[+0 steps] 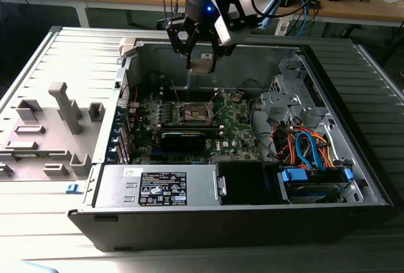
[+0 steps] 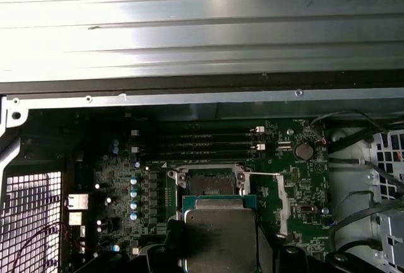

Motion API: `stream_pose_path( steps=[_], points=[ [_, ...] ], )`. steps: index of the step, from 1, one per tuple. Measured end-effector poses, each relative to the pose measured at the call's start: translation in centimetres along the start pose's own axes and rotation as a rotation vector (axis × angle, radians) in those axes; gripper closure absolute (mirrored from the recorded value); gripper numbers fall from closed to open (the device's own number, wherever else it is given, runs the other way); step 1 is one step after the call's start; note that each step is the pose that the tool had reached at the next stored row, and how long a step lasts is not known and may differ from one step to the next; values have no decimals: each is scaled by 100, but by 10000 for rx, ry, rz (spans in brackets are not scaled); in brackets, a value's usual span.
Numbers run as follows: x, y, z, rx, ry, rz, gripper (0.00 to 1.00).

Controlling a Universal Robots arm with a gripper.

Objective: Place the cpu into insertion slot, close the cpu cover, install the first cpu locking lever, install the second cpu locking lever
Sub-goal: 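Place the cpu into insertion slot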

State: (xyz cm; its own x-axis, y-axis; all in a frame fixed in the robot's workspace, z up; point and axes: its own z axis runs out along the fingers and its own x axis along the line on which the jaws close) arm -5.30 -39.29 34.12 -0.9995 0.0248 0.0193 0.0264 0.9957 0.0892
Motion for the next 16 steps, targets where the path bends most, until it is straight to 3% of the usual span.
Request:
stream_pose_path(
  steps=[16],
  points=[
    [4, -30, 29, 2, 1, 0, 45]
  ],
)
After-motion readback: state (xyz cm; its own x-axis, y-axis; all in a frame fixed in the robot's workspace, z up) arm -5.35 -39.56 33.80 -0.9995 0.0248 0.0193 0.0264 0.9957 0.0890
